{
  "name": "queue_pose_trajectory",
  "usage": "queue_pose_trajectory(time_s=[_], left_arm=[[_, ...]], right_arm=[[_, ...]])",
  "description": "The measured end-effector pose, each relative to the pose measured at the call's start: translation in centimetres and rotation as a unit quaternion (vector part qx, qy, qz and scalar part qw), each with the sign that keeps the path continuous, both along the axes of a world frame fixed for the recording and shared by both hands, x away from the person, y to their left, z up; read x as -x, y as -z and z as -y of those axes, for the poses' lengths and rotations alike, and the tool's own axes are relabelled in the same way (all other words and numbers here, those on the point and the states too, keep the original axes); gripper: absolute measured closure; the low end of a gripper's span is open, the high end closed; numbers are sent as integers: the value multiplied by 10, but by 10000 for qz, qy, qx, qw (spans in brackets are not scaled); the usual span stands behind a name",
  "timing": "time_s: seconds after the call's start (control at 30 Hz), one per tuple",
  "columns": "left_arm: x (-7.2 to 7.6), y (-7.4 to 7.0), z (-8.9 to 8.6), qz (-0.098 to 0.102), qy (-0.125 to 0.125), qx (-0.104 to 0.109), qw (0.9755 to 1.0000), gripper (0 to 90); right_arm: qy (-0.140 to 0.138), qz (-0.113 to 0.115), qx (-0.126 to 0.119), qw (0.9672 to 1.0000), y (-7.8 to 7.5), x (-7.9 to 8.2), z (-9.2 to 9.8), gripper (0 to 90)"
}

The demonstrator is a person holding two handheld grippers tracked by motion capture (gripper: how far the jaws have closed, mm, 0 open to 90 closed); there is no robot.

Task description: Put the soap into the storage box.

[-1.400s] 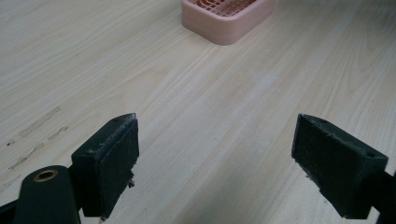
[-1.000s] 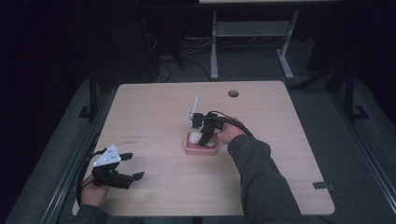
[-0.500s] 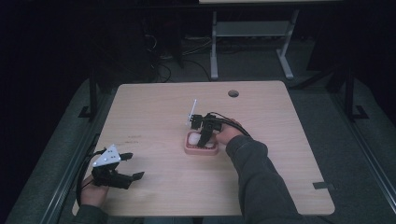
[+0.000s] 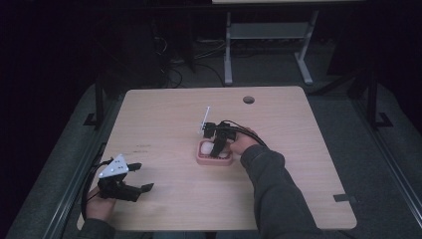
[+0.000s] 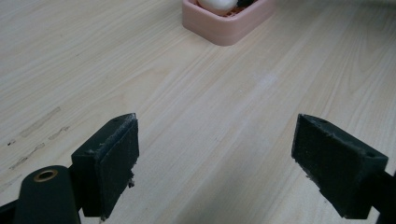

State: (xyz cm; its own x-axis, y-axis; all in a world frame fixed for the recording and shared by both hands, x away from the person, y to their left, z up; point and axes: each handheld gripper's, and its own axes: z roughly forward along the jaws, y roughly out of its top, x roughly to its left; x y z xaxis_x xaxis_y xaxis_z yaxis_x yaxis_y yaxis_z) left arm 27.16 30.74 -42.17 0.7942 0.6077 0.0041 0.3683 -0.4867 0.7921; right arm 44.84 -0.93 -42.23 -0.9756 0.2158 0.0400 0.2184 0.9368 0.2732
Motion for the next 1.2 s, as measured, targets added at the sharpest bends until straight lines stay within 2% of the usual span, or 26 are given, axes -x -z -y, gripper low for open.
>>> queue_pose_trajectory(time_s=[0.7,0.8,1.2], left_arm=[[0,0,1,-16,6,0,10000,148],[0,0,1,-16,7,-6,10000,148],[0,0,2,-13,15,-27,10000,148]], right_arm=[[103,40,-42,9999,1,3,3,482],[121,71,-32,9999,0,3,3,454],[271,243,-317,9988,-16,9,13,412]])
